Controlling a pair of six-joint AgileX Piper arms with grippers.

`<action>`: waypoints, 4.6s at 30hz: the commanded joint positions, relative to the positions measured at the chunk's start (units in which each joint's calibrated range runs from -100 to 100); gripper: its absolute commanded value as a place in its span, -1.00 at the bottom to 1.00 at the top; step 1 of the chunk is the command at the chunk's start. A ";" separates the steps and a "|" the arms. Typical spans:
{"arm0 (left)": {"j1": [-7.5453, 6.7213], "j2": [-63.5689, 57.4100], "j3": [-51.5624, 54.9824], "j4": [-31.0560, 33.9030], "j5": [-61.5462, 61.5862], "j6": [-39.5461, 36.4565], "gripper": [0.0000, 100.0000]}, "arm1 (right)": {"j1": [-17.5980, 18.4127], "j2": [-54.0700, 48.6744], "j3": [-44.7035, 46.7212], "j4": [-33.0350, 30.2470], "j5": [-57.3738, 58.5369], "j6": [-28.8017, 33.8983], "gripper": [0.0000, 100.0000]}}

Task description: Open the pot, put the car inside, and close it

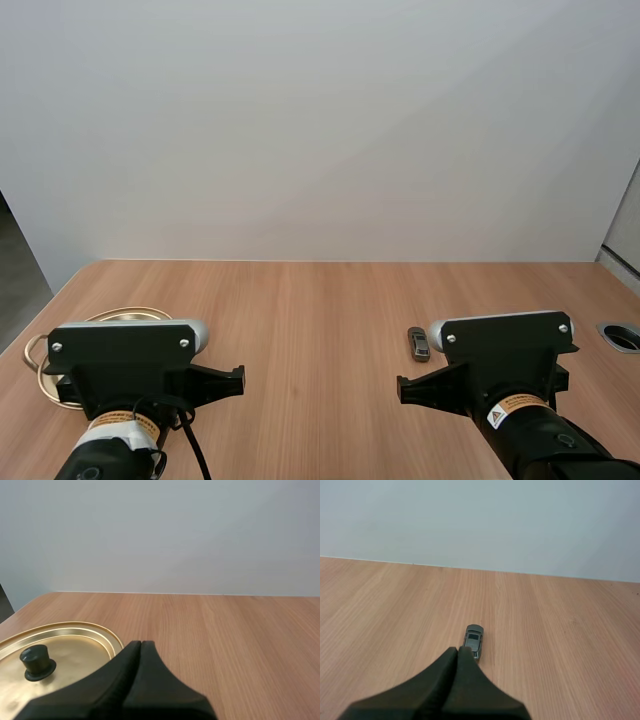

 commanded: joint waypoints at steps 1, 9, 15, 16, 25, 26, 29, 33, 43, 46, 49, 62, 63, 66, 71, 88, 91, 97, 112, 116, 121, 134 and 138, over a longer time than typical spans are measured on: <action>0.06 0.00 0.00 -0.02 0.02 0.04 -1.00 | -0.03 0.02 0.00 0.00 0.05 -0.02 -1.00; 0.06 0.00 0.00 -0.02 0.02 0.04 -1.00 | -0.03 0.02 0.00 0.00 0.05 -0.02 -1.00; 0.06 0.00 0.00 -0.02 0.02 0.04 -1.00 | -0.03 0.02 0.00 0.00 0.05 -0.02 -1.00; 0.06 0.00 0.00 -0.02 0.02 0.04 -1.00 | -0.03 0.02 0.00 0.00 0.05 -0.02 -1.00; 0.06 0.00 0.00 -0.02 0.02 0.04 -1.00 | -0.03 0.02 0.00 0.00 0.05 -0.02 -1.00; 0.06 0.00 0.00 -0.02 0.02 0.04 -1.00 | -0.03 0.02 0.00 0.00 0.05 -0.02 -1.00; 0.06 0.00 0.00 -0.02 0.02 0.04 -1.00 | -0.03 0.02 0.00 0.00 0.05 -0.02 -1.00; 0.06 0.00 0.00 -0.02 0.02 0.04 -1.00 | -0.03 0.02 0.00 0.00 0.05 -0.02 -1.00; 0.06 0.00 0.00 -0.02 0.02 0.04 -1.00 | -0.03 0.02 0.00 0.00 0.05 -0.02 -1.00; 0.06 0.00 0.00 -0.02 0.02 0.04 -1.00 | -0.03 0.02 0.00 0.00 0.05 -0.02 -1.00; 0.06 0.00 0.00 -0.02 0.02 0.04 -1.00 | -0.03 0.02 0.00 0.00 0.05 -0.02 -1.00; 0.06 0.00 0.00 0.12 -3.08 0.29 -1.00 | -0.03 0.02 0.00 -0.12 0.66 -0.02 -1.00; 0.06 0.00 0.00 1.71 -6.42 1.52 -1.00 | -0.03 0.02 0.00 -0.66 1.32 -0.02 -1.00; 0.06 0.00 -1.25 11.59 -13.56 7.02 -1.00 | -0.03 0.02 0.00 -10.09 0.68 -0.78 -1.00; 0.06 0.00 -9.51 28.99 -5.04 9.34 -1.00 | -0.03 0.02 -0.04 -28.80 2.44 -0.66 -1.00; 3.06 0.00 -19.67 43.16 17.70 -12.33 -1.00 | -0.03 0.02 -22.56 -28.02 21.48 7.65 -1.00; 4.27 1.93 -23.24 38.68 16.38 -12.33 -1.00 | -0.03 0.02 -22.84 -27.88 25.01 7.65 -1.00; 5.57 14.99 -34.23 24.60 18.27 -3.55 -1.00 | -0.03 0.02 -22.84 -27.88 27.79 6.07 -1.00; 5.74 55.25 -58.55 6.43 42.80 19.80 -1.00 | 1.24 0.02 -22.84 -27.77 29.30 4.60 -1.00; 5.74 63.18 -58.55 7.43 43.21 20.47 -1.00 | 2.29 0.02 -22.84 -27.77 29.33 4.51 -1.00; 5.74 67.17 -58.55 10.11 43.21 20.47 -1.00 | 2.84 0.02 -22.84 -27.77 29.69 4.51 -1.00; 5.74 67.59 -58.55 13.24 49.85 20.38 0.11 | 3.74 0.02 -22.84 -27.77 30.31 4.51 -1.00; 5.74 67.59 -58.55 13.71 52.83 20.47 0.78 | 3.74 0.02 -22.84 -27.77 30.77 4.51 -1.00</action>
